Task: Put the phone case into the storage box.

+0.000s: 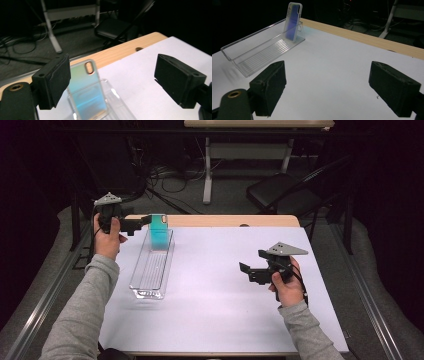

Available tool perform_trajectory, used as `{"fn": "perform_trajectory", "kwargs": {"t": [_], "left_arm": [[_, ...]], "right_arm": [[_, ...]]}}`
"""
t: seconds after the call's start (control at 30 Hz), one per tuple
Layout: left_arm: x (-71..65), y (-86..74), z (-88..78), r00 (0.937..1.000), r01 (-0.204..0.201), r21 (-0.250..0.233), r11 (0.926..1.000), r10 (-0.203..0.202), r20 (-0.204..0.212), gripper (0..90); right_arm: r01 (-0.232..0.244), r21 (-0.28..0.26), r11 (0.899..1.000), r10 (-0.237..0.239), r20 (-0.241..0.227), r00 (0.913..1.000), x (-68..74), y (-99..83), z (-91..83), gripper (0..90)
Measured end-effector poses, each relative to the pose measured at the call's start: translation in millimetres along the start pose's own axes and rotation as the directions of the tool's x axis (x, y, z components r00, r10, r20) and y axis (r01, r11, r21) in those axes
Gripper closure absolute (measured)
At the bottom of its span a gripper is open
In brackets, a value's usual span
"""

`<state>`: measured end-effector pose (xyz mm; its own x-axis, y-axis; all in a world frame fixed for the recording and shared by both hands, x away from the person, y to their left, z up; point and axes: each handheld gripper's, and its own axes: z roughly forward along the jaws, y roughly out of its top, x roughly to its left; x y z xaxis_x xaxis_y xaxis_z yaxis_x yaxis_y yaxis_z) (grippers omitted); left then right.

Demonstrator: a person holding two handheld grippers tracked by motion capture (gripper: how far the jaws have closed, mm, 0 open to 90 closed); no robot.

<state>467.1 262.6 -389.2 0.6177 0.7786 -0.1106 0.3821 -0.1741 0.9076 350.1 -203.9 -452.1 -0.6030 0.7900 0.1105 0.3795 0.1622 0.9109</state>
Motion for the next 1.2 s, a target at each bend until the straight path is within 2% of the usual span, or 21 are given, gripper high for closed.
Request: {"fn": "perform_trajectory", "kwargs": {"t": [0.2,0.4,0.67,0.73,1.07,1.2], "left_arm": [[-15.6,2.2,-6.6,0.9989,-0.029,0.015,0.9995,0.029,0.036,8.6],[-29.0,0.3,-12.3,0.9976,-0.051,0.021,0.9985,0.050,0.048,3.2],[-47.4,-8.4,-22.2,0.9939,-0.058,-0.005,0.9983,0.058,0.094,0.6],[-51.6,-11.3,-24.7,0.9934,-0.063,-0.010,0.9980,0.063,0.095,0.5],[-74.3,-31.5,-39.7,0.9815,-0.074,-0.028,0.9968,0.078,0.175,0.5],[-81.8,-38.2,-43.2,0.9795,-0.089,-0.019,0.9958,0.091,0.180,0.5]], "right_arm": [[0.014,-0.003,1.000,-0.014,0.004,0.9999,0.3,0.3,-4.4,14.0],[0.019,-0.001,1.000,-0.019,0.006,0.9998,1.4,0.0,-7.6,12.1],[0.033,0.002,0.999,-0.033,0.007,0.9994,1.2,-0.6,-12.3,9.4],[0.033,0.006,0.999,-0.033,0.007,0.9994,1.5,-1.1,-13.8,8.9],[0.045,0.007,0.999,-0.045,0.009,0.9989,3.3,-4.1,-20.8,6.0],[0.052,0.004,0.999,-0.052,0.013,0.9985,3.6,-5.0,-24.7,6.1]]}}
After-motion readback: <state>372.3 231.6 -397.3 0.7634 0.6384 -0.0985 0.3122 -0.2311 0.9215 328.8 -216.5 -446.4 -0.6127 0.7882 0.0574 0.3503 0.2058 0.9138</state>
